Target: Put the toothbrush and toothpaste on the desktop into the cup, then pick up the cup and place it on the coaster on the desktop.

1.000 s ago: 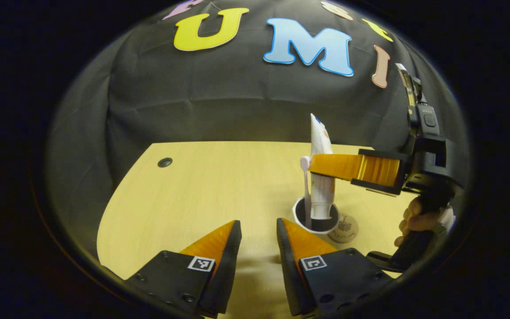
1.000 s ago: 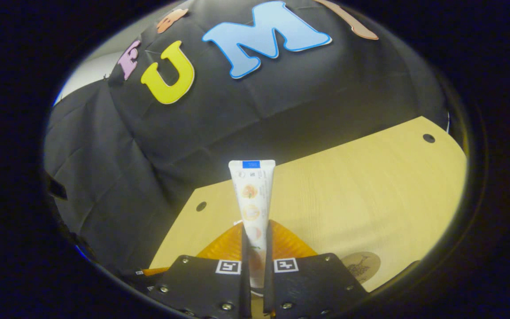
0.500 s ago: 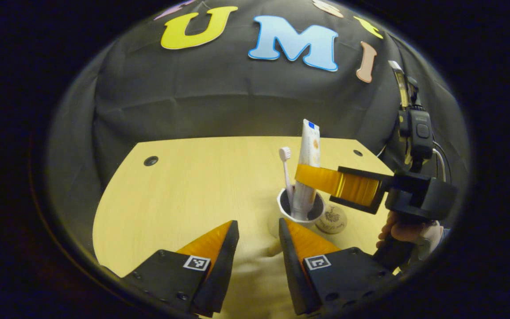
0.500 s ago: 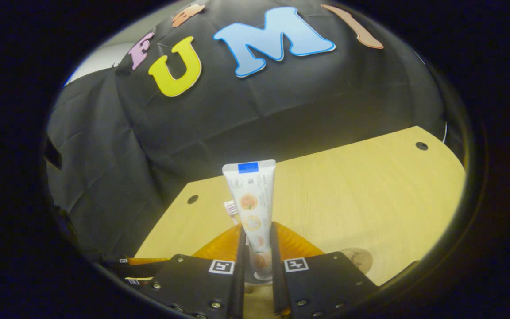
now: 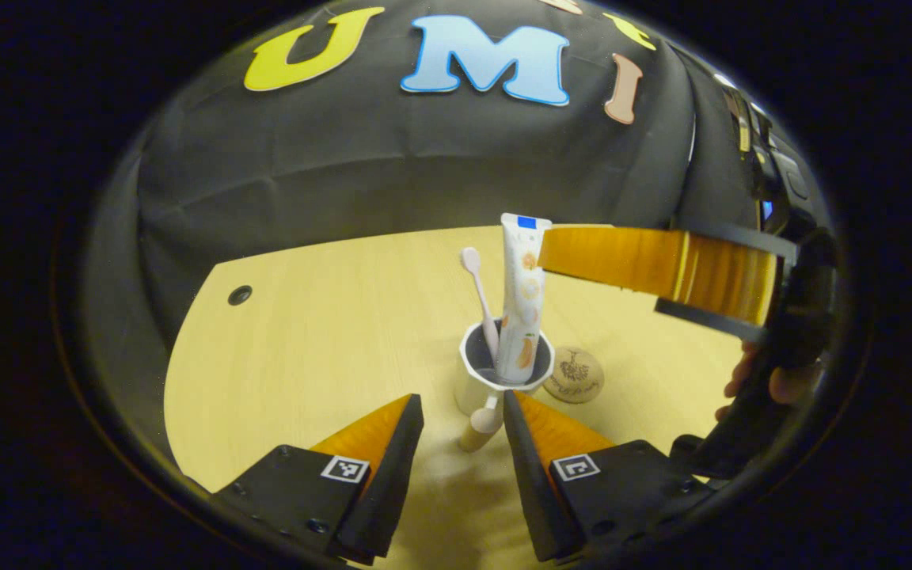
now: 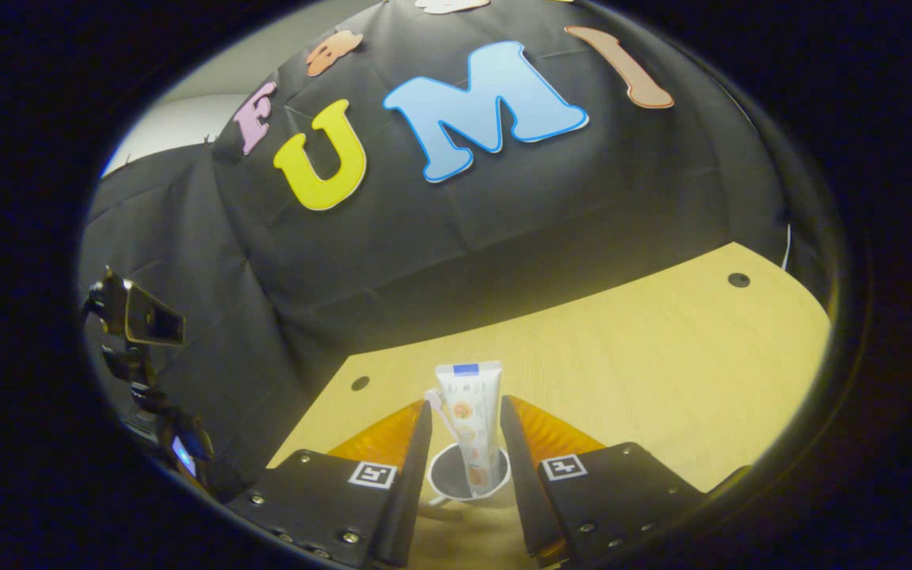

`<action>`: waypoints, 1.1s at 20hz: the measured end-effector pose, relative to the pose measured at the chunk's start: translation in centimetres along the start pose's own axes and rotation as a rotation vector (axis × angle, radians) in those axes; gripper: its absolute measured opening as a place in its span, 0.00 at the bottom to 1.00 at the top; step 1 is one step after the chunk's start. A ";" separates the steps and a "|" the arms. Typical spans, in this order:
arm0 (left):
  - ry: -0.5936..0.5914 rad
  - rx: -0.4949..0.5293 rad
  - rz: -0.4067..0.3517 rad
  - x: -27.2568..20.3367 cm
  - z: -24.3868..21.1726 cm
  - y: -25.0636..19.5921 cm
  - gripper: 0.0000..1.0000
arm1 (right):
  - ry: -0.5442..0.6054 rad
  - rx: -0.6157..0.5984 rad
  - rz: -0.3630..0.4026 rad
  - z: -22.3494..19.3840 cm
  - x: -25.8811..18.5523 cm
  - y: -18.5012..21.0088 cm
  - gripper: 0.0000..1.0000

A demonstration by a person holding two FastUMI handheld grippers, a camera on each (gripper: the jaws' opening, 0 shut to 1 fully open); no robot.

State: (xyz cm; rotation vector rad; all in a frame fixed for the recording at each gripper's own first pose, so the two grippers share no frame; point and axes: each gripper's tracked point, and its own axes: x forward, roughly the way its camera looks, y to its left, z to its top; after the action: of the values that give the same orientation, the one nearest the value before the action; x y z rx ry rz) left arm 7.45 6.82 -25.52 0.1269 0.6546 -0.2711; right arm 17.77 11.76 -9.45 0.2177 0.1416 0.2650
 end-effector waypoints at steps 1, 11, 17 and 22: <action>0.025 0.029 -0.008 0.3 -0.2 -0.2 0.65 | -0.006 0.003 -0.007 0.2 -0.4 -0.4 0.52; 0.274 0.213 -0.058 3.0 -2.2 -0.5 0.75 | -0.012 0.088 -0.126 -0.2 -3.9 -5.9 0.52; 0.448 0.339 -0.075 4.4 -3.4 -0.2 0.70 | -0.028 0.130 -0.208 0.2 -6.5 -9.9 0.52; 0.575 0.384 -0.076 5.6 -4.4 0.0 0.68 | -0.027 0.159 -0.280 -0.4 -8.8 -13.2 0.52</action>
State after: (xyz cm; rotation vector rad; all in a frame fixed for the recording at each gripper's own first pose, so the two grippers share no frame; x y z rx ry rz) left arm 9.16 6.56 -32.39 0.5632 1.1750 -0.4378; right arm 12.48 -2.99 -11.88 0.3556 0.1645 -0.0280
